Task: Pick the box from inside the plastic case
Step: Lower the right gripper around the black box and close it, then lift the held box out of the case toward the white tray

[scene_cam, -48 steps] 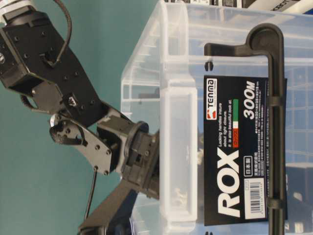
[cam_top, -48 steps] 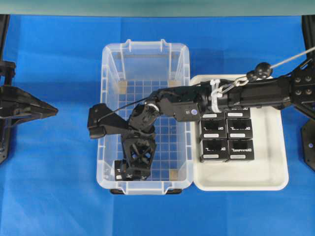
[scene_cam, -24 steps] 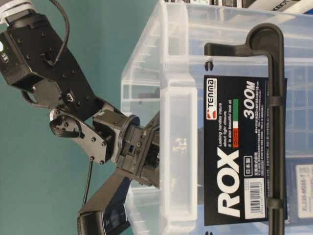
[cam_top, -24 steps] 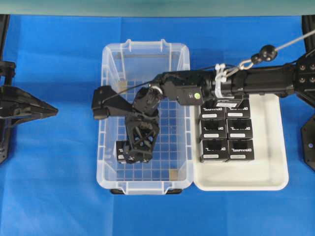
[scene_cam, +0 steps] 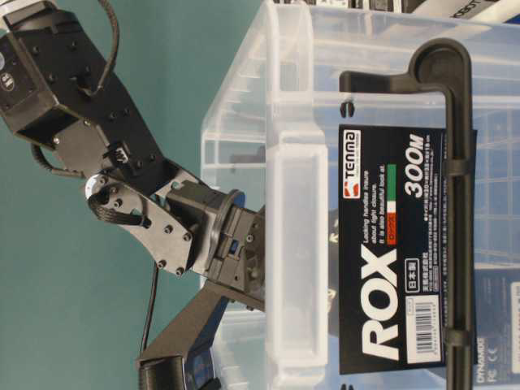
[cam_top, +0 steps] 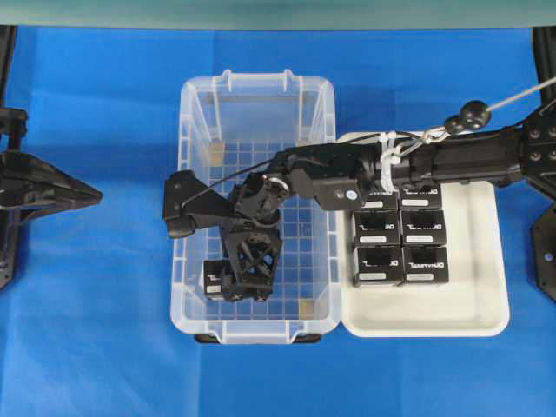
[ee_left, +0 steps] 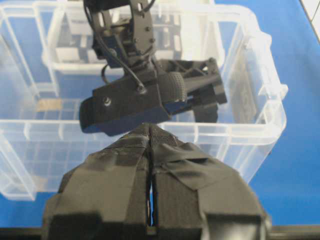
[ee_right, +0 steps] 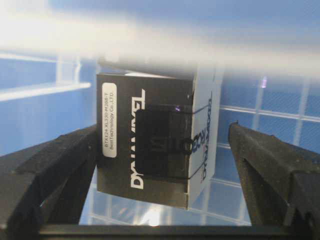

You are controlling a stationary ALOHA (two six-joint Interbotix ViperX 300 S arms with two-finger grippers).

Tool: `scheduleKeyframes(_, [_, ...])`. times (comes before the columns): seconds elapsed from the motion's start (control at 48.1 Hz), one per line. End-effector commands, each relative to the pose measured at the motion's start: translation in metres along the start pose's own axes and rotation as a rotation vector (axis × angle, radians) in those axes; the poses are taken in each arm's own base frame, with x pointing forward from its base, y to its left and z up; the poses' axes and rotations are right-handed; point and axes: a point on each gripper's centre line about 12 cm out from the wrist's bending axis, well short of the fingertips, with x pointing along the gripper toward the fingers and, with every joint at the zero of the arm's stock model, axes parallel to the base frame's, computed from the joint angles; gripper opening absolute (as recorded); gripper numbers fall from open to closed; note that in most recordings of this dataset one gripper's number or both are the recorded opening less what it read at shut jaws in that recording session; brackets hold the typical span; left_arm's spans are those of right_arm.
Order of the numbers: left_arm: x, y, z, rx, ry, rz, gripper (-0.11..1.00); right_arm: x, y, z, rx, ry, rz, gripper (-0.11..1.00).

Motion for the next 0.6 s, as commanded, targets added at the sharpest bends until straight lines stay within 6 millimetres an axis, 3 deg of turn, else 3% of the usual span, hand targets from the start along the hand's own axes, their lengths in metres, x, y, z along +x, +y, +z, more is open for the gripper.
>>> scheduleKeyframes(0.0, [0.0, 0.0, 0.008, 0.003, -0.018, 0.0, -0.04, 0.005, -0.006, -0.005, 0.0, 0.016, -0.019, 0.97])
scheduleKeyframes(0.104, [0.0, 0.0, 0.008, 0.003, -0.018, 0.0, -0.04, 0.001, -0.007, -0.003, -0.006, 0.011, -0.022, 0.88])
scheduleKeyframes(0.208, [-0.001, 0.0, 0.008, 0.003, -0.02, 0.0, -0.04, -0.009, -0.004, 0.001, -0.015, -0.004, -0.02, 0.68])
scheduleKeyframes(0.416, [0.0, 0.0, 0.007, 0.003, -0.018, 0.002, -0.04, -0.049, 0.0, 0.013, -0.022, -0.064, -0.023, 0.68])
scheduleKeyframes(0.582, [-0.001, 0.0, 0.008, 0.004, -0.02, 0.002, -0.04, -0.096, 0.005, 0.026, -0.033, -0.126, -0.022, 0.68])
